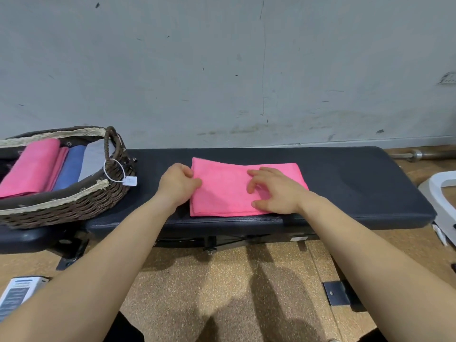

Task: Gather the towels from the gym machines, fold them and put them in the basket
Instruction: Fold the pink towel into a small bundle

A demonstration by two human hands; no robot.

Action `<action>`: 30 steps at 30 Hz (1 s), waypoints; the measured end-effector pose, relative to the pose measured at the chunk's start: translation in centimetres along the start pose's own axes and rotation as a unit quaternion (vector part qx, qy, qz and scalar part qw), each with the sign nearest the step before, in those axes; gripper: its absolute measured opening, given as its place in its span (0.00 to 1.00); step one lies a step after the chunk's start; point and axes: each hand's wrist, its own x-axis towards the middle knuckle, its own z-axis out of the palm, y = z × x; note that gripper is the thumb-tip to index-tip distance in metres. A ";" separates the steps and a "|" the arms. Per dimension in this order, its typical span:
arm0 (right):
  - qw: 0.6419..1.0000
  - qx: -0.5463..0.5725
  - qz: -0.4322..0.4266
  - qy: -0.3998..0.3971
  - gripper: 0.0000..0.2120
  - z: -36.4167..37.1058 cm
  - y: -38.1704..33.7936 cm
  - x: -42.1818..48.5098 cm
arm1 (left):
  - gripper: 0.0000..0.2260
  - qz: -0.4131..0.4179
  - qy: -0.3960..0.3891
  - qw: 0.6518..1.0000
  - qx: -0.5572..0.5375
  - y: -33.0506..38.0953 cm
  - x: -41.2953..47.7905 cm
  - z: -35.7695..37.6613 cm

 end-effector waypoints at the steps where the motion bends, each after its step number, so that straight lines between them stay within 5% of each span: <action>1: 1.000 0.003 -0.001 0.001 0.15 0.1 -0.2 0.1 | 0.08 -0.020 -0.001 0.997 -0.072 0.3 -0.1 -0.4; 7: 0.999 0.019 -0.021 0.018 0.17 0.8 -2.4 1.3 | 0.11 -0.027 0.034 0.969 -0.242 1.8 0.4 -2.0; 16: 0.996 0.040 -0.023 0.070 0.12 -0.8 -3.4 0.6 | 0.14 0.035 0.034 0.960 -0.275 6.1 0.1 -1.0; 20: 0.988 0.044 0.052 0.138 0.09 -2.6 0.8 -2.1 | 0.13 0.064 0.026 0.972 -0.226 7.8 0.0 1.5; 30: 0.993 -0.011 0.101 0.068 0.23 -0.3 4.7 -6.2 | 0.14 0.125 -0.015 0.991 0.041 10.8 -0.7 9.6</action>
